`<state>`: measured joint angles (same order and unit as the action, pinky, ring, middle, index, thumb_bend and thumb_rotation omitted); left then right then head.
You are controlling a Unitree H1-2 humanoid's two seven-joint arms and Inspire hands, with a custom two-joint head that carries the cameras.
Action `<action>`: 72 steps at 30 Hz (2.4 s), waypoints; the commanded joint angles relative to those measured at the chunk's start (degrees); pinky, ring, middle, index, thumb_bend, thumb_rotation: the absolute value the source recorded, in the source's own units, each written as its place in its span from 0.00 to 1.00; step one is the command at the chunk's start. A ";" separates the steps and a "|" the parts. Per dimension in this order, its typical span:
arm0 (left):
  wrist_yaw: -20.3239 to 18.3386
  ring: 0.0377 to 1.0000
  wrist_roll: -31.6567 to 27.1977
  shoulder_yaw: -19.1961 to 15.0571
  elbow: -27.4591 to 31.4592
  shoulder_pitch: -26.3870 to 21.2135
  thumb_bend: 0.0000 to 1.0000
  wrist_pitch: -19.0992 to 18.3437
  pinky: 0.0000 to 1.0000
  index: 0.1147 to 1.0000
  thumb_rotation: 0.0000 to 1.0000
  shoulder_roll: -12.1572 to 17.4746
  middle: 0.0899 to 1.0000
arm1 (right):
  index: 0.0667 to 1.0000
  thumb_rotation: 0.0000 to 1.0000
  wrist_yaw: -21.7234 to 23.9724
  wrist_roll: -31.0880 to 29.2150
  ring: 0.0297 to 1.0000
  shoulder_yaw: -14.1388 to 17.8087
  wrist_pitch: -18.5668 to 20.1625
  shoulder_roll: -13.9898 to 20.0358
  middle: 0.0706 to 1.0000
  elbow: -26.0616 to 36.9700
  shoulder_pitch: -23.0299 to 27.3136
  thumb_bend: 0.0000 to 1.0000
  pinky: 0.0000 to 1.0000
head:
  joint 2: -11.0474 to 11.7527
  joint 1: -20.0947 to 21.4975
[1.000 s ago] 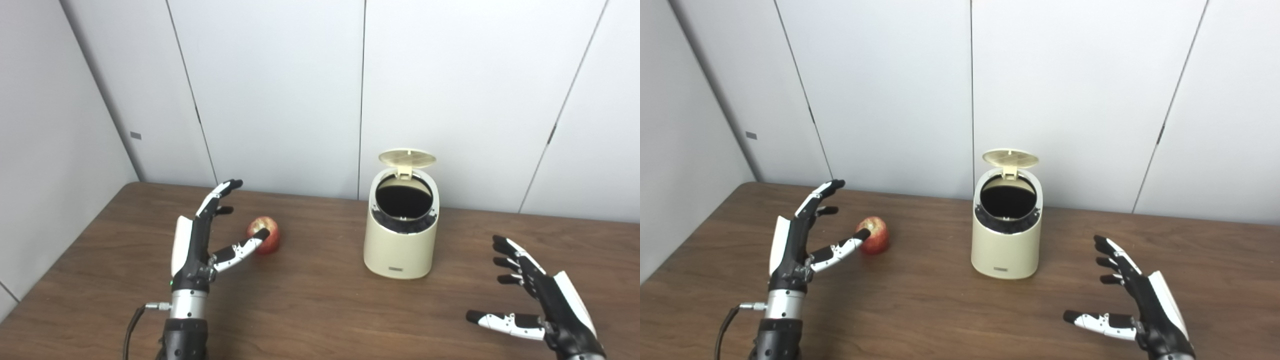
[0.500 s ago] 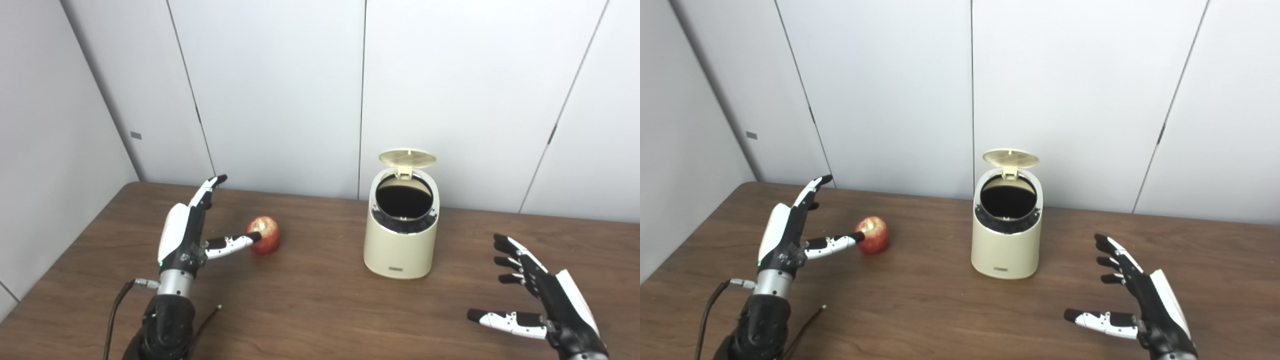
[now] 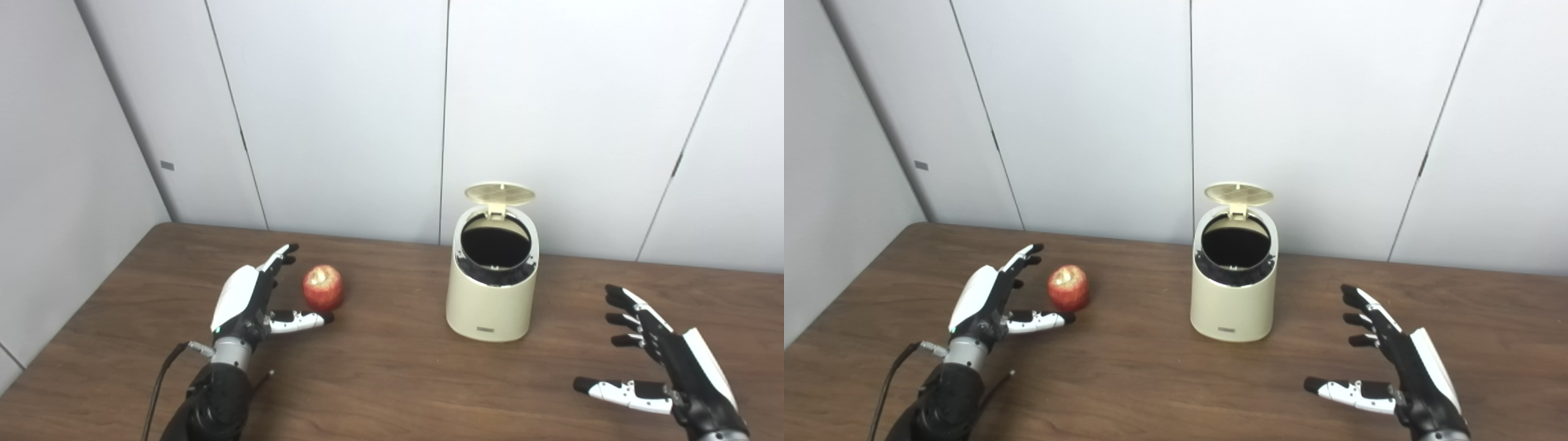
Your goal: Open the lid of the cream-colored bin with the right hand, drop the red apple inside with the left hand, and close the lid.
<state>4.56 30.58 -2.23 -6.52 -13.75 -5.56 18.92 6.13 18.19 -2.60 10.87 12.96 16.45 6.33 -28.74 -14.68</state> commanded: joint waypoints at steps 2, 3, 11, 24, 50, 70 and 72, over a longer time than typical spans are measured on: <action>2.98 0.88 1.45 0.29 -0.95 -2.73 0.95 1.11 0.76 0.91 0.26 1.39 0.83 | 0.87 0.03 0.33 -0.28 0.81 0.55 -0.53 1.10 0.88 3.17 0.68 0.71 0.69 | -0.13 0.04; 3.35 0.88 1.45 0.38 -1.55 -2.86 0.95 1.33 0.76 0.91 0.26 1.32 0.83 | 0.87 0.03 0.39 -0.18 0.81 0.53 -0.44 1.12 0.88 3.35 0.61 0.71 0.70 | -0.13 0.04; 6.98 0.85 1.66 1.58 -6.77 -4.25 0.94 3.26 0.74 0.89 0.28 0.77 0.82 | 0.87 0.04 0.90 -0.01 0.80 0.56 -0.25 1.26 0.87 4.45 -0.18 0.71 0.70 | -0.53 0.35; 9.11 0.83 2.18 4.52 -11.20 -6.81 0.91 2.63 0.69 0.87 0.27 0.62 0.82 | 0.86 0.05 1.02 1.73 0.80 0.12 0.85 1.07 0.87 6.22 -1.36 0.70 0.68 | -0.80 1.41; 15.78 0.41 3.28 8.65 -18.44 -9.03 0.52 5.66 0.38 0.44 0.00 -1.45 0.41 | 0.85 0.10 0.99 1.18 0.78 0.49 2.45 0.95 0.86 7.80 -2.06 0.67 0.67 | -1.43 1.69; 24.47 0.35 6.16 6.22 3.44 -7.82 0.52 13.30 0.30 0.45 0.00 -5.40 0.37 | 0.85 0.12 -0.72 3.51 0.78 -0.69 0.07 -0.43 0.85 4.42 -2.25 0.68 0.65 | 0.01 6.87; 24.08 0.34 6.49 6.56 5.90 -8.36 0.52 13.69 0.29 0.45 0.00 -6.61 0.37 | 0.85 0.14 -0.87 3.62 0.78 -0.69 0.26 -0.67 0.85 4.14 -2.20 0.68 0.67 | 0.00 7.16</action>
<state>28.52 36.06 4.13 -2.95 -19.26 7.37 12.95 6.73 21.69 -3.52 13.51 12.43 19.77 2.89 -28.74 -7.47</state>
